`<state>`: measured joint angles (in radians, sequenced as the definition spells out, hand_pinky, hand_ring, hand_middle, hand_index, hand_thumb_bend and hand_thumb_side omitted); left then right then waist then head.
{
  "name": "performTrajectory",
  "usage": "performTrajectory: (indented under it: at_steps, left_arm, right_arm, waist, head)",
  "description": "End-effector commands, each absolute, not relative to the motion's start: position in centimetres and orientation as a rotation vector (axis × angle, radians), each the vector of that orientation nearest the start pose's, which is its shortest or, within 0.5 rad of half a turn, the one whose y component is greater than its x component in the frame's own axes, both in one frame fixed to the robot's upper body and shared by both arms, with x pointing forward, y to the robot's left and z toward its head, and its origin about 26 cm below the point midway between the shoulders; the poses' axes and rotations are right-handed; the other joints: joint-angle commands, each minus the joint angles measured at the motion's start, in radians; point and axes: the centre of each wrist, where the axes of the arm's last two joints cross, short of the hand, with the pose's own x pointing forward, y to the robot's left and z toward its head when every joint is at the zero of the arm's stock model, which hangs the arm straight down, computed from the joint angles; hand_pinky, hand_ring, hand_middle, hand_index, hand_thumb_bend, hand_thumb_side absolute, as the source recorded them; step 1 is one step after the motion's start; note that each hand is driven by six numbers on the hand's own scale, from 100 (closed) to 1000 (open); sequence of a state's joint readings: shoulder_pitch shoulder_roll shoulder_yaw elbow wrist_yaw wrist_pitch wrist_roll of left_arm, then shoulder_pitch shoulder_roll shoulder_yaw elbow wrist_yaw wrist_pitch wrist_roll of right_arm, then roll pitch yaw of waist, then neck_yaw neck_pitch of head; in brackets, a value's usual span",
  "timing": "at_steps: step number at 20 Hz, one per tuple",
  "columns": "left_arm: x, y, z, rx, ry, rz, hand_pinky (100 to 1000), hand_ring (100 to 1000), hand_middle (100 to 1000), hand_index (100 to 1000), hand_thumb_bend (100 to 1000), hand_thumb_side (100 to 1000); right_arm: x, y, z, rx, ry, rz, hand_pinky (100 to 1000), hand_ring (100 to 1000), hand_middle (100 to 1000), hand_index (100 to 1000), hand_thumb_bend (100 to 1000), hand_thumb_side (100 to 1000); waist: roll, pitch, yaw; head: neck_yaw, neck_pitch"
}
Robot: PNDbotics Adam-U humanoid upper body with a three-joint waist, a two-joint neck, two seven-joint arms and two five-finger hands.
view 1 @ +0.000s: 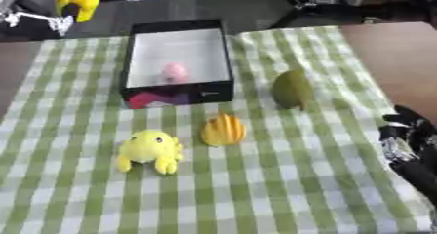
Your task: Pick up objects on the table and place them in the box.
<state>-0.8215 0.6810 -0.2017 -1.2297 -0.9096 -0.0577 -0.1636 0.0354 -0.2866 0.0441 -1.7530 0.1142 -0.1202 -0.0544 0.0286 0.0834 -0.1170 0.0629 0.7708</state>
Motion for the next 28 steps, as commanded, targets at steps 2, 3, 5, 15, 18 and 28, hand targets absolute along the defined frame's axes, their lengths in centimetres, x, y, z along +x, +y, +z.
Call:
performTrajectory:
  at_steps: [2,3,5,15,18,28]
  left_arm:
    - [46.4,32.4,21.7,1.321,-1.394,-1.328,721,512,539,485,156,260]
    - [46.9,32.3,20.9,1.313,-1.380,-1.304,720,514,544,501,182,286]
    - [47.6,32.1,19.5,1.301,-1.377,-1.264,720,522,553,556,253,353]
    - [47.3,31.1,17.7,1.206,-1.488,-1.285,735,569,634,798,636,632]
    - [46.4,32.3,19.2,1.219,-1.556,-1.294,749,589,661,831,609,639]
    - [41.2,37.2,22.0,1.175,-1.618,-1.569,797,666,740,883,553,624]
  right_arm:
    - [26.8,-29.2,4.7,-0.276,-1.839,0.350,882,728,757,902,100,405]
    - [26.8,-29.1,4.7,-0.272,-1.838,0.350,882,728,757,902,100,405]
    - [26.8,-29.1,4.6,-0.267,-1.838,0.349,882,728,757,902,100,405]
    - [26.9,-29.1,4.6,-0.263,-1.839,0.349,883,728,757,902,100,406]
    - [26.9,-29.3,4.6,-0.274,-1.837,0.346,883,728,757,903,100,405]
    - [26.9,-29.7,4.7,-0.301,-1.836,0.349,883,727,757,903,100,404]
  waist:
    - [-0.017,-0.023,-0.015]
    - [-0.020,-0.022,-0.020]
    - [-0.024,-0.021,-0.028]
    - [-0.025,-0.017,-0.020]
    - [-0.022,-0.017,-0.015]
    - [-0.003,-0.020,0.001]
  head:
    - [0.012,-0.001]
    - [0.015,-0.001]
    - [0.022,-0.001]
    - [0.018,-0.001]
    - [0.015,-0.001]
    - [-0.011,-0.001]
